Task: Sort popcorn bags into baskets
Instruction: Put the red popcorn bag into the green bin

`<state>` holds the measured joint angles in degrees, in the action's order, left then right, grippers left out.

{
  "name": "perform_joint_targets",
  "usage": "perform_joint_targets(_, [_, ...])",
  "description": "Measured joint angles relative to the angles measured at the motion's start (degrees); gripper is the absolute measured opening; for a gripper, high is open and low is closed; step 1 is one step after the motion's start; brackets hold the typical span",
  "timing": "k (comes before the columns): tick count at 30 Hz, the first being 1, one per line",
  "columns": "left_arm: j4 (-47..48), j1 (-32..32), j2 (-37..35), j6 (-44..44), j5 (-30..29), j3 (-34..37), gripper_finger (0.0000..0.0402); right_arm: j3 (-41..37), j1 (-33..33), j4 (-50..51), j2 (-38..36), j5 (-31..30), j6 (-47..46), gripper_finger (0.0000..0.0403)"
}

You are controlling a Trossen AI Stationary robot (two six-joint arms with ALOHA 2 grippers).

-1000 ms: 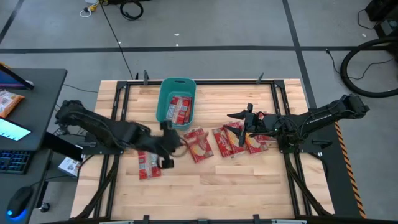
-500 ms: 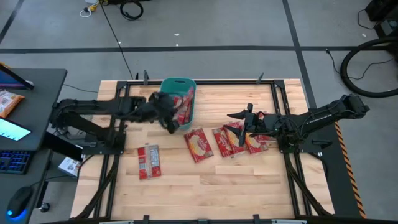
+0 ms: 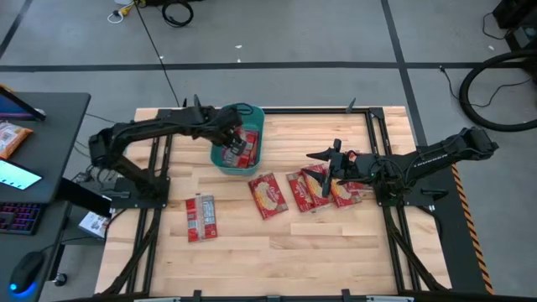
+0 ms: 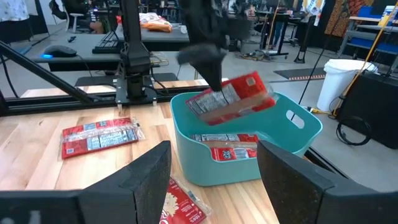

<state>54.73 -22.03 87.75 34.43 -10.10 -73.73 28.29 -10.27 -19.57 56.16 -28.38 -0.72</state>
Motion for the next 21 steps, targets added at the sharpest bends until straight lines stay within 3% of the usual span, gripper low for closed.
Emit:
perform_joint_targets(9, [0.8,-1.6,3.2,-0.5,-0.2,0.0,0.0028,0.0,0.0,0.0,0.0,0.0,0.4,0.0242])
perform_joint_targets(21, [0.9,0.7,2.7,-2.3,-2.1,0.0,0.0151,0.0,0.0,0.0,0.0,0.0,0.3,0.0242])
